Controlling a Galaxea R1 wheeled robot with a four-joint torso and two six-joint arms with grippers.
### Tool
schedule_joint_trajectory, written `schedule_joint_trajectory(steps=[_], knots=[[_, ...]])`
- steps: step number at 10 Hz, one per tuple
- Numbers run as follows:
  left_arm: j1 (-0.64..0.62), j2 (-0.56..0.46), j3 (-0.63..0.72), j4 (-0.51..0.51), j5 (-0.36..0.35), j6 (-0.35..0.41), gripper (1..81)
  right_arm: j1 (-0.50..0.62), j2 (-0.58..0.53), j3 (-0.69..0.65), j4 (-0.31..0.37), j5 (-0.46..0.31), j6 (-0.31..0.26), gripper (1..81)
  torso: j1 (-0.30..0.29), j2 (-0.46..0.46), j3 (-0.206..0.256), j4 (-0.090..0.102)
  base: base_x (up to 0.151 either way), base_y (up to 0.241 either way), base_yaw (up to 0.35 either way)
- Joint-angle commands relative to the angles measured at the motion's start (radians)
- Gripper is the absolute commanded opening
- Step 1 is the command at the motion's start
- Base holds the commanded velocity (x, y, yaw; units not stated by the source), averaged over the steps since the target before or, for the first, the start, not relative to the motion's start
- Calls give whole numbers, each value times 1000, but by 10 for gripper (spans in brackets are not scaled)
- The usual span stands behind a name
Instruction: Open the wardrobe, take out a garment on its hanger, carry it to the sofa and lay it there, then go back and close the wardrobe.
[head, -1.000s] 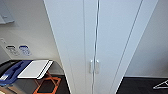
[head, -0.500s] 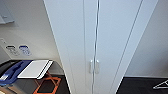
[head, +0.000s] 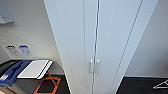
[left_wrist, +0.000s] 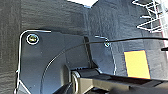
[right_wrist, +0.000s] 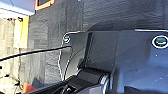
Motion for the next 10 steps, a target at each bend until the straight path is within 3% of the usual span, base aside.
schedule_joint_trajectory(steps=[1,6,10], knots=[[-99,-128,171,-7,61,-6,811,102,-101,145,16,-65,2,811,0,0,0,0,0,0,0],[-203,-319,405,7,63,-6,811,212,-257,366,16,-71,11,811,0,0,0,0,0,0,0],[-312,-384,507,10,136,-6,811,327,-374,549,16,-68,28,811,0,0,-1,0,0,0,0]])
